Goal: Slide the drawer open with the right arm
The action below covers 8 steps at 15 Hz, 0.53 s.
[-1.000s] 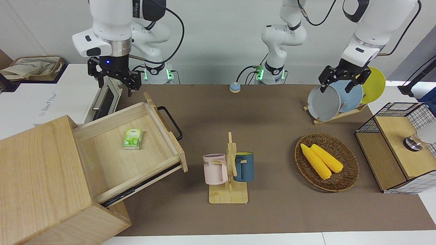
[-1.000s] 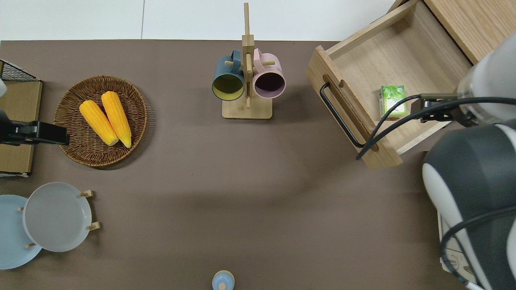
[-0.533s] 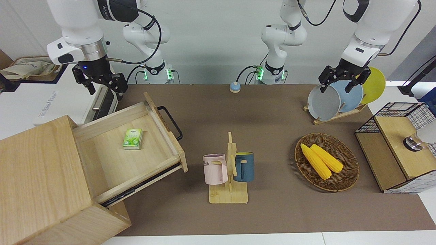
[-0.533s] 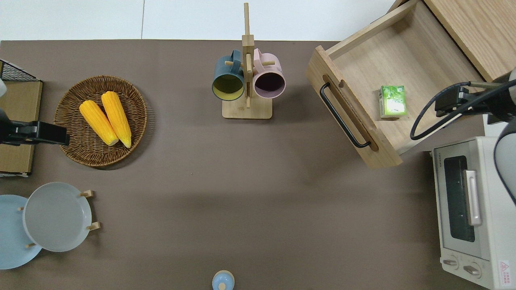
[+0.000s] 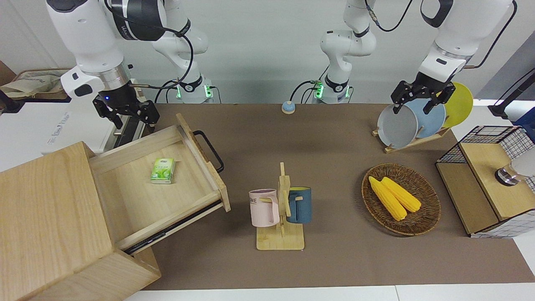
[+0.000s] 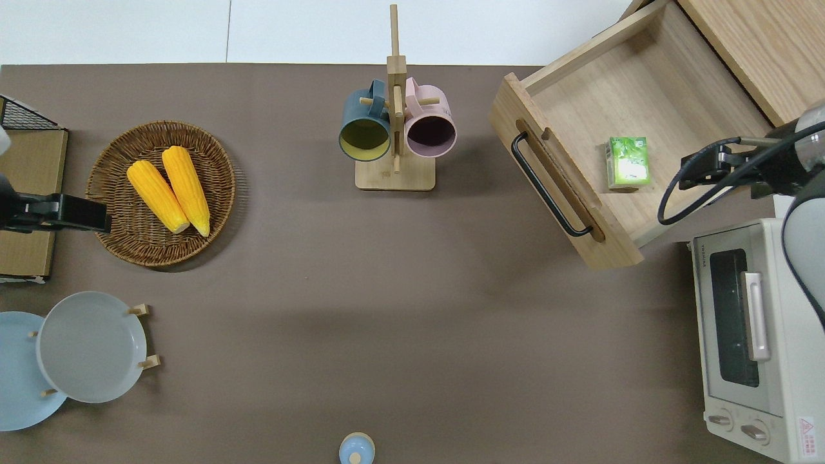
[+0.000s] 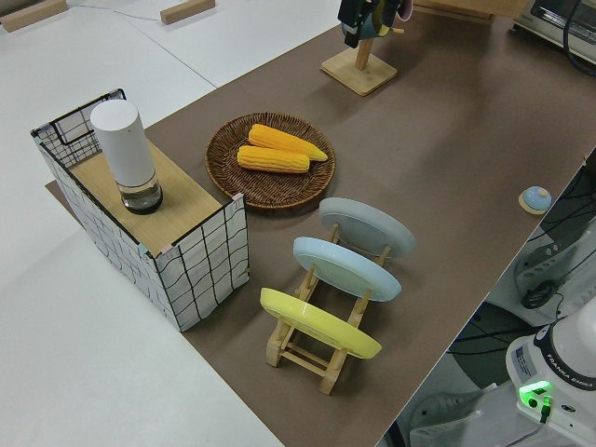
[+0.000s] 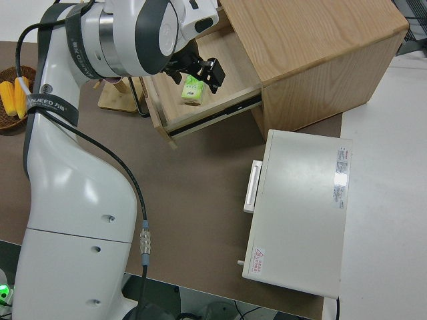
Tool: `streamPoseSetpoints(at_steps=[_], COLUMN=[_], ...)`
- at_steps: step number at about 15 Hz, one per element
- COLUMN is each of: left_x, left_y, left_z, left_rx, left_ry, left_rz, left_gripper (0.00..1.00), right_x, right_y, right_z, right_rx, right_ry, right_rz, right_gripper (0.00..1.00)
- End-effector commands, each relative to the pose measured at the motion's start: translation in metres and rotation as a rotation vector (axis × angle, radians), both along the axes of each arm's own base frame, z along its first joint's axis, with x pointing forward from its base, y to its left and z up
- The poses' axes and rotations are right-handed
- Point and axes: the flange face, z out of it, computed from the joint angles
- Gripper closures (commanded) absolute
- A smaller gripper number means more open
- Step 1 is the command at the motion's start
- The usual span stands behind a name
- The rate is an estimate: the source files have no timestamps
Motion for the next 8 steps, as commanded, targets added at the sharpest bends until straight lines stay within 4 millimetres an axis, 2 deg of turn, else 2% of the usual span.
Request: streamPoseSetpoints(at_steps=[1, 8], left_x=[0.0038, 0.0038], left_y=[-0.0001, -0.0001], left_z=[0.0026, 0.0026], left_rx=[0.017, 0.017], left_ry=[-0.008, -0.008], left_rz=[-0.006, -0.006], left_gripper=[0.00, 0.00], right_x=[-0.0089, -0.0116], right_y=[-0.0074, -0.0032], right_z=[-0.0026, 0.0057], right_rx=[0.027, -0.010], right_ry=[0.008, 0.015], right_rz=[0.008, 0.002], right_gripper=[0.015, 0.015])
